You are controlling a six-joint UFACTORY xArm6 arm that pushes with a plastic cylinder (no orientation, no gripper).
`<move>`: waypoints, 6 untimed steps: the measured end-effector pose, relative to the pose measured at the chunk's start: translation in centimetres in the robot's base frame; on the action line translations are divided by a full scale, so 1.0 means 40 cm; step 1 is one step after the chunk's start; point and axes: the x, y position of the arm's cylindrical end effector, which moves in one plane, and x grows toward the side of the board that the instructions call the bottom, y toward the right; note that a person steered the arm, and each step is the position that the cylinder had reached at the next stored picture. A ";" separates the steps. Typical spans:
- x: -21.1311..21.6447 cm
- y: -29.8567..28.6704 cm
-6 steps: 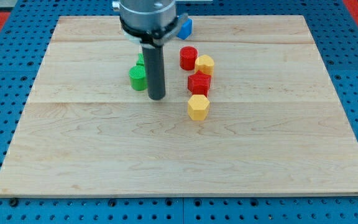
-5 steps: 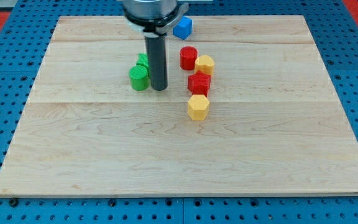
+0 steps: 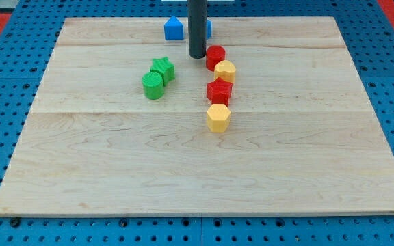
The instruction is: Push the red circle above the yellow heart
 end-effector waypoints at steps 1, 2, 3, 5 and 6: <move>-0.027 0.010; -0.083 0.079; -0.082 0.218; 0.036 0.255; 0.067 0.219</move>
